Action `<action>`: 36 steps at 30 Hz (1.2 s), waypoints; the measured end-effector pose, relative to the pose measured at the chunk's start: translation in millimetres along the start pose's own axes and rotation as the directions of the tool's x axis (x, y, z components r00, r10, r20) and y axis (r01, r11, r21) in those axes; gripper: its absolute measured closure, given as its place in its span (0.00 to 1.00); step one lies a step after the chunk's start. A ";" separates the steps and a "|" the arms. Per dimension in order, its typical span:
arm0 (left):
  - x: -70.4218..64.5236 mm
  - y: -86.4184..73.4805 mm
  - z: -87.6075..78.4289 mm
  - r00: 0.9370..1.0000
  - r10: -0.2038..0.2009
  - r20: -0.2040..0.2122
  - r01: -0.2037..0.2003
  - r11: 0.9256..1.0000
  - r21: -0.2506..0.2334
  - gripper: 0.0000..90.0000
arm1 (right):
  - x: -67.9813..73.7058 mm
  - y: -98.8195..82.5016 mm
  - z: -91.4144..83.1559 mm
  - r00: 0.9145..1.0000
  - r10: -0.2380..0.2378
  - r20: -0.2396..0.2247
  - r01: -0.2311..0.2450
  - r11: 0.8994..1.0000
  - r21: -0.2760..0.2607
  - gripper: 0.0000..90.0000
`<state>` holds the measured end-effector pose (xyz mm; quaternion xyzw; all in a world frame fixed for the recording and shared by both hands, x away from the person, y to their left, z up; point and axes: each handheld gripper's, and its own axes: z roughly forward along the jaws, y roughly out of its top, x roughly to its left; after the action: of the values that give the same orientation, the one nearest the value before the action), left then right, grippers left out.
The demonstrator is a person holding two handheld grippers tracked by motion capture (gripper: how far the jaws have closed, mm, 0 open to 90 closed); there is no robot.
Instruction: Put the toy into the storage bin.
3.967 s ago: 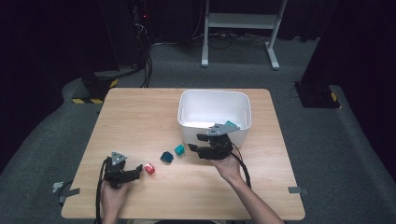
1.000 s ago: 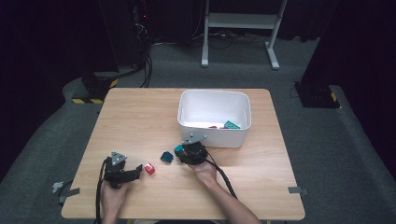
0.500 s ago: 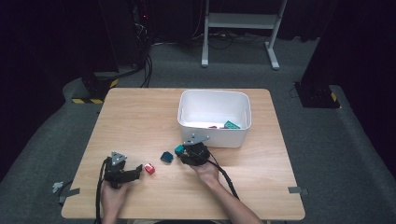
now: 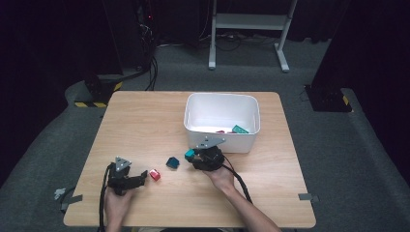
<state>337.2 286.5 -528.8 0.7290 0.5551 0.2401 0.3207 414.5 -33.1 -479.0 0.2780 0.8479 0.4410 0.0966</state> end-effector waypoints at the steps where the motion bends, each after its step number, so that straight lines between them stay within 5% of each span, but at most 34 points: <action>1: 0.0 0.0 0.0 1.000 0.000 0.000 0.000 1.000 0.000 0.17 | -0.5 0.3 -1.6 1.000 0.003 -0.004 -0.003 1.000 -0.004 0.65; 20: 0.0 0.0 0.0 1.000 0.000 0.000 0.000 1.000 0.000 0.17 | -11.3 24.4 -56.7 0.998 0.000 -0.065 -0.004 0.998 -0.059 0.65; 36: 0.0 0.0 0.0 1.000 0.000 0.000 0.000 1.000 0.000 0.17 | -25.1 51.4 -96.6 1.000 -0.012 -0.023 0.009 0.993 -0.117 0.65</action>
<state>337.2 286.5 -528.8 0.7290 0.5550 0.2402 0.3206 415.5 -90.7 -382.6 0.2623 0.8232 0.4926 0.1048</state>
